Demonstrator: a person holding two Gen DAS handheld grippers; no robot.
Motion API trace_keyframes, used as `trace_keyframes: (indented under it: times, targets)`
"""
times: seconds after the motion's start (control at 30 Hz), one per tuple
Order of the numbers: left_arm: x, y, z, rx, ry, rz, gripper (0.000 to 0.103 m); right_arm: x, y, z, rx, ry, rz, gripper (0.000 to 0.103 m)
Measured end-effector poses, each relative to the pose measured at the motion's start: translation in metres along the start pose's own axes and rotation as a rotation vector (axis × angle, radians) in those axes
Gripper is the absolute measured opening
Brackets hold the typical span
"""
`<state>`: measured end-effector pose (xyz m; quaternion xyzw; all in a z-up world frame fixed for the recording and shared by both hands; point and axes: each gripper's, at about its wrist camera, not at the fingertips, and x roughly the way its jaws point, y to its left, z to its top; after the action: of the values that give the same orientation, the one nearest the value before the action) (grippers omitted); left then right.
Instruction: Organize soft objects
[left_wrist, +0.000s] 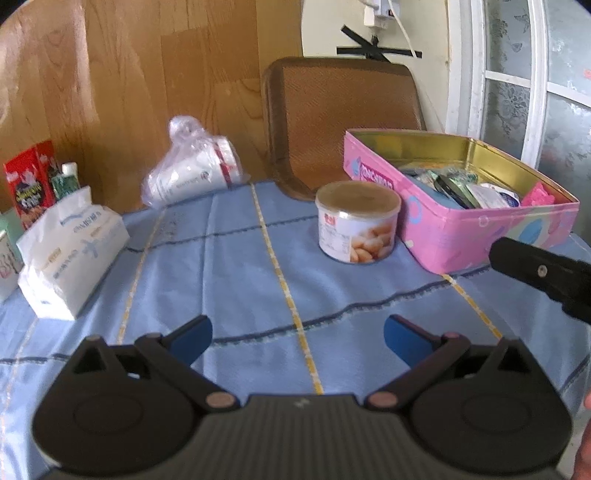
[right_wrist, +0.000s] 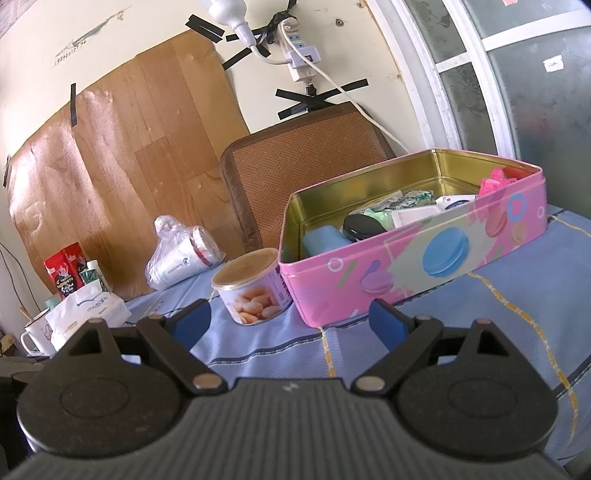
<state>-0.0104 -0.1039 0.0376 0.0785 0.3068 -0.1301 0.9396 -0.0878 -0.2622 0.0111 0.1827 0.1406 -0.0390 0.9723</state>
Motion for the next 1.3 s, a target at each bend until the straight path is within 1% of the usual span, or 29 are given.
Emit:
trace_keyframes:
  times: [0.13, 0.27, 0.3, 0.37, 0.43, 0.57, 0.83, 1.03, 1.3]
  targets:
    - [-0.009, 0.0, 0.003, 0.006, -0.061, 0.04, 0.103, 0.0, 0.001, 0.001, -0.009, -0.006, 0.005, 0.094]
    - [-0.017, 0.002, 0.006, -0.013, -0.118, 0.079, 0.103, 0.0, -0.001, 0.001, -0.009, -0.005, 0.006, 0.094]
    - [-0.019, 0.003, 0.006, -0.017, -0.134, 0.099, 0.103, 0.0, -0.001, 0.001, -0.008, -0.007, 0.006, 0.094]
    - [-0.023, 0.003, 0.007, -0.025, -0.171, 0.165, 0.103, -0.001, -0.001, 0.002, -0.008, -0.011, 0.006, 0.094]
    - [-0.024, 0.004, 0.008, -0.028, -0.186, 0.198, 0.103, -0.001, 0.0, 0.002, -0.011, -0.014, 0.008, 0.094]
    - [-0.024, 0.006, 0.01, -0.031, -0.185, 0.226, 0.103, 0.0, 0.001, 0.001, -0.019, -0.009, 0.013, 0.094]
    - [-0.022, 0.002, 0.006, -0.015, -0.146, 0.166, 0.103, 0.001, 0.001, 0.001, -0.021, -0.006, 0.011, 0.094]
    - [-0.016, 0.003, 0.005, -0.029, -0.091, 0.117, 0.103, 0.001, 0.0, 0.001, -0.017, -0.006, 0.008, 0.094]
    - [-0.01, -0.001, 0.003, -0.029, -0.048, 0.087, 0.103, 0.002, -0.003, 0.0, -0.005, 0.0, 0.001, 0.094]
